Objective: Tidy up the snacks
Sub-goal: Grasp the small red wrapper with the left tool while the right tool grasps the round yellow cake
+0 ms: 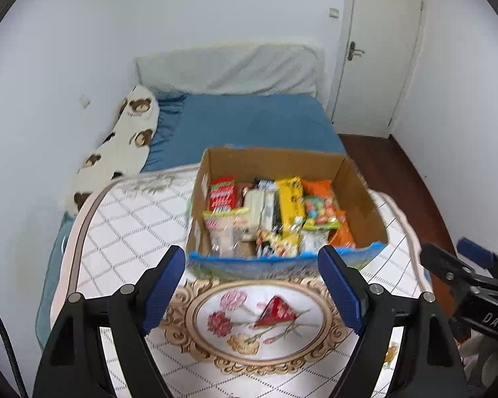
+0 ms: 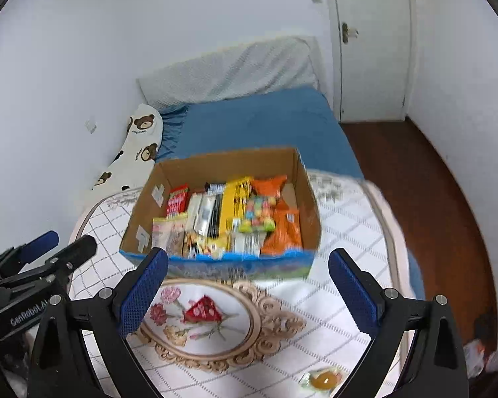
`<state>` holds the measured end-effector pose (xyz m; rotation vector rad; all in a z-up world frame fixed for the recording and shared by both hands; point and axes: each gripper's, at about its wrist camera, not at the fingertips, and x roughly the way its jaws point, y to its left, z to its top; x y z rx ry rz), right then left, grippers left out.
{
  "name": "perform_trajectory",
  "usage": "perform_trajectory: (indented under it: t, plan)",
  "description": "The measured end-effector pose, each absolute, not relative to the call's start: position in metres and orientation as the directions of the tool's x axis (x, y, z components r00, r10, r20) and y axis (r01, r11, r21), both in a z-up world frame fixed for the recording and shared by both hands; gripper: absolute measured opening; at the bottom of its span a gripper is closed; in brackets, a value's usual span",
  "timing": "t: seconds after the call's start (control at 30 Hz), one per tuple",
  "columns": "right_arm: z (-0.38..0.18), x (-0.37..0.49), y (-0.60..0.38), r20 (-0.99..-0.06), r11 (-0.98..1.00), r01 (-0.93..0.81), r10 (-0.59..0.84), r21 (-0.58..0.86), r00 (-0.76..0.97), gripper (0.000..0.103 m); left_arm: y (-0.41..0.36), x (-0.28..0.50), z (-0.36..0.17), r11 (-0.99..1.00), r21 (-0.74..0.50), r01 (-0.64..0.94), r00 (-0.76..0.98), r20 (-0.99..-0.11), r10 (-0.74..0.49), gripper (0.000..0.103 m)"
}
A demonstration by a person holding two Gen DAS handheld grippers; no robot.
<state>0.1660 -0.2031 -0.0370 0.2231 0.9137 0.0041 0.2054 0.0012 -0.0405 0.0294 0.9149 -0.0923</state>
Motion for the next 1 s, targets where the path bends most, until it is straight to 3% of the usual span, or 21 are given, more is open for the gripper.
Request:
perform_trajectory:
  t: [0.27,0.5,0.67,0.83,1.0]
  plan:
    - [-0.138,0.125,-0.252,-0.891,0.908,0.289,0.162,0.302,0.424,0.099,0.016,0.192,-0.12,0.998,0.028,0.052,0.446,-0.895,0.002,0.082]
    - [-0.231,0.087,-0.288,-0.953,0.863,0.431,0.165,0.264,0.254,0.099,0.002,0.195,-0.19,0.991,0.11,0.08,0.31,-0.947,0.08,0.082]
    - [-0.276,0.075,-0.298,-0.971,0.841,0.491,0.163,0.228,0.172,0.077,-0.014,0.207,-0.219,0.985,0.117,0.125,0.254,-0.964,0.082,0.082]
    - [-0.303,0.071,-0.302,-0.973,0.838,0.498,0.162,0.224,0.163,0.061,-0.03,0.22,-0.238,0.98,0.098,0.173,0.206,-0.977,0.061,0.082]
    - [-0.303,0.076,-0.287,-0.974,0.872,0.442,0.15,0.211,0.168,0.058,-0.054,0.235,-0.255,0.96,0.115,0.256,0.176,-0.982,0.071,0.082]
